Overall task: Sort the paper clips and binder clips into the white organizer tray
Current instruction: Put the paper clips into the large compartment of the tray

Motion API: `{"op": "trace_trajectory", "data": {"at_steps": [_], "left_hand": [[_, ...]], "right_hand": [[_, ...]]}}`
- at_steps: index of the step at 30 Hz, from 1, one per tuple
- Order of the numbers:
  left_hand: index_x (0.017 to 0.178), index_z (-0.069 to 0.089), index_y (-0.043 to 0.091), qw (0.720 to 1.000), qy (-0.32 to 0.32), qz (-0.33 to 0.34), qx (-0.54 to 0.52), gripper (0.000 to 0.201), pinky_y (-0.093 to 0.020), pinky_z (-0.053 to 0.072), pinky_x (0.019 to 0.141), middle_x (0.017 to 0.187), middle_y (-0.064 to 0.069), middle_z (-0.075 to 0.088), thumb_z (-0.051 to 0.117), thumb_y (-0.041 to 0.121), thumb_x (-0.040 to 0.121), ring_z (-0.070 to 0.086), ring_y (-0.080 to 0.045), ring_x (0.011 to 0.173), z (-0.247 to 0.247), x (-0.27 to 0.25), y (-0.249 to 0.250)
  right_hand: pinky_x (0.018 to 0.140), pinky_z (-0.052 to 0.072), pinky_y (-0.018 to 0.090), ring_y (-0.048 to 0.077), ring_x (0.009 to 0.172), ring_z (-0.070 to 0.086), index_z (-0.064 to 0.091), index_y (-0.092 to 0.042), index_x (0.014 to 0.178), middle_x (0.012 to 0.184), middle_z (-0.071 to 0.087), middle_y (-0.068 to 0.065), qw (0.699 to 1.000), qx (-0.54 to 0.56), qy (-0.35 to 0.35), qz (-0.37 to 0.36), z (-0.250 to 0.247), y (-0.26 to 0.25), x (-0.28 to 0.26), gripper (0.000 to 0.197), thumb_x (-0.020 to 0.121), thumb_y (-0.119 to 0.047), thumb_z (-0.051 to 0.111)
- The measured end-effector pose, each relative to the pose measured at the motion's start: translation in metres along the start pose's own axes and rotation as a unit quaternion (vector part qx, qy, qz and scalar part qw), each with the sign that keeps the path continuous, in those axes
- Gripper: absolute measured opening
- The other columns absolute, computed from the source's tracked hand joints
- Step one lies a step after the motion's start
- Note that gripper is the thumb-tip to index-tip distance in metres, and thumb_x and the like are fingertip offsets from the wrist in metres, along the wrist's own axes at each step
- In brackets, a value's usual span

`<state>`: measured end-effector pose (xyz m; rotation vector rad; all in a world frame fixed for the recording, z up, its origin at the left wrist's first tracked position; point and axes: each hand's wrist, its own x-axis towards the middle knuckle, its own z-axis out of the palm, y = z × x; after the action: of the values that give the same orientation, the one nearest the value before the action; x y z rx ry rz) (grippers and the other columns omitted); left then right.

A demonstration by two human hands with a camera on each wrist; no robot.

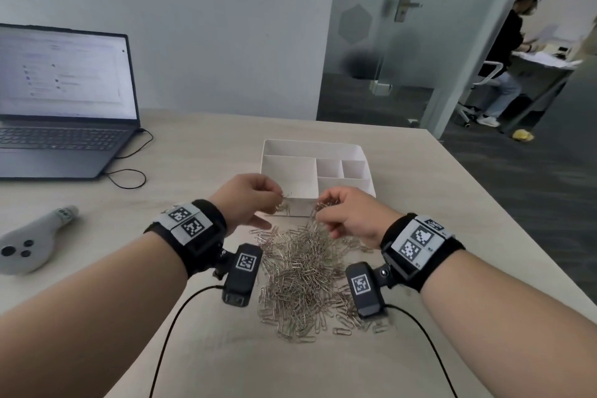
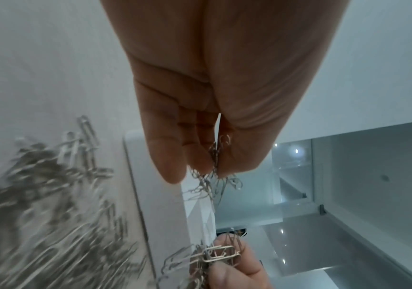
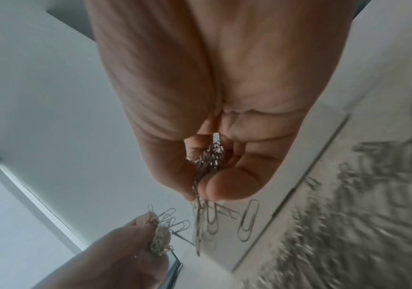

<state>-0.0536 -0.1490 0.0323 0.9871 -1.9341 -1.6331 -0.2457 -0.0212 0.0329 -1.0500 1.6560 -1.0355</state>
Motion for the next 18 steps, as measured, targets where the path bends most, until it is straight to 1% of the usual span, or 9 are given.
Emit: {"op": "trace_trajectory", "data": {"at_steps": [3, 6, 8, 12, 14, 16, 18], "left_hand": [[0.086, 0.067, 0.01, 0.998, 0.054, 0.013, -0.015, 0.007, -0.032, 0.06, 0.055, 0.075, -0.003, 0.064, 0.067, 0.003, 0.087, 0.062, -0.011, 0.065, -0.004, 0.019, 0.01], [0.09, 0.068, 0.008, 0.994, 0.097, 0.02, 0.036, 0.004, -0.038, 0.063, 0.062, 0.08, -0.004, 0.066, 0.068, 0.005, 0.087, 0.064, -0.013, 0.072, -0.004, 0.038, 0.016], [0.093, 0.069, 0.008, 0.989, 0.116, 0.017, 0.085, 0.006, -0.039, 0.064, 0.061, 0.083, -0.005, 0.067, 0.067, 0.007, 0.088, 0.065, -0.015, 0.074, -0.003, 0.049, 0.019], [0.087, 0.07, 0.014, 0.978, 0.121, 0.011, 0.171, 0.004, -0.035, 0.063, 0.057, 0.083, -0.007, 0.072, 0.068, 0.011, 0.086, 0.071, -0.023, 0.078, 0.0, 0.064, 0.017], [0.09, 0.072, 0.017, 0.973, 0.118, 0.015, 0.197, 0.005, -0.036, 0.063, 0.058, 0.082, -0.004, 0.072, 0.07, 0.015, 0.086, 0.073, -0.024, 0.078, 0.001, 0.065, 0.015], [0.095, 0.073, 0.02, 0.969, 0.115, 0.022, 0.217, 0.009, -0.036, 0.063, 0.061, 0.081, 0.004, 0.07, 0.071, 0.019, 0.086, 0.072, -0.022, 0.074, 0.002, 0.065, 0.012], [0.1, 0.073, 0.024, 0.962, 0.114, 0.038, 0.243, 0.012, -0.031, 0.058, 0.062, 0.086, 0.011, 0.069, 0.071, 0.024, 0.088, 0.065, -0.013, 0.064, 0.003, 0.062, 0.011]], "right_hand": [[0.052, 0.052, 0.026, 0.015, 0.058, 0.057, 0.062, -0.008, 0.099, 0.074, 0.062, 0.007, 0.999, 0.018, 0.034, -0.013, -0.003, -0.017, 0.021, 0.02, 0.086, 0.005, 0.067], [0.052, 0.052, 0.026, 0.014, 0.058, 0.055, 0.061, -0.009, 0.093, 0.073, 0.059, 0.007, 0.996, 0.005, 0.079, -0.033, 0.001, -0.03, 0.043, 0.017, 0.085, 0.005, 0.064], [0.052, 0.052, 0.027, 0.015, 0.059, 0.055, 0.06, -0.01, 0.091, 0.073, 0.058, 0.007, 0.994, -0.025, 0.103, -0.041, 0.006, -0.034, 0.058, 0.015, 0.084, 0.003, 0.064], [0.06, 0.056, 0.032, 0.019, 0.064, 0.06, 0.063, -0.008, 0.094, 0.077, 0.063, 0.007, 0.986, -0.113, 0.123, -0.027, 0.015, -0.037, 0.078, 0.012, 0.084, -0.002, 0.066], [0.064, 0.058, 0.033, 0.019, 0.066, 0.061, 0.065, -0.006, 0.099, 0.08, 0.065, 0.007, 0.982, -0.147, 0.119, -0.019, 0.018, -0.037, 0.083, 0.016, 0.084, -0.003, 0.067], [0.067, 0.059, 0.034, 0.019, 0.067, 0.061, 0.066, -0.008, 0.104, 0.081, 0.066, 0.007, 0.981, -0.157, 0.111, -0.014, 0.02, -0.037, 0.084, 0.021, 0.084, -0.005, 0.069], [0.071, 0.06, 0.036, 0.019, 0.069, 0.063, 0.065, -0.01, 0.111, 0.085, 0.067, 0.009, 0.981, -0.161, 0.103, -0.014, 0.02, -0.037, 0.083, 0.027, 0.084, -0.007, 0.071]]}}
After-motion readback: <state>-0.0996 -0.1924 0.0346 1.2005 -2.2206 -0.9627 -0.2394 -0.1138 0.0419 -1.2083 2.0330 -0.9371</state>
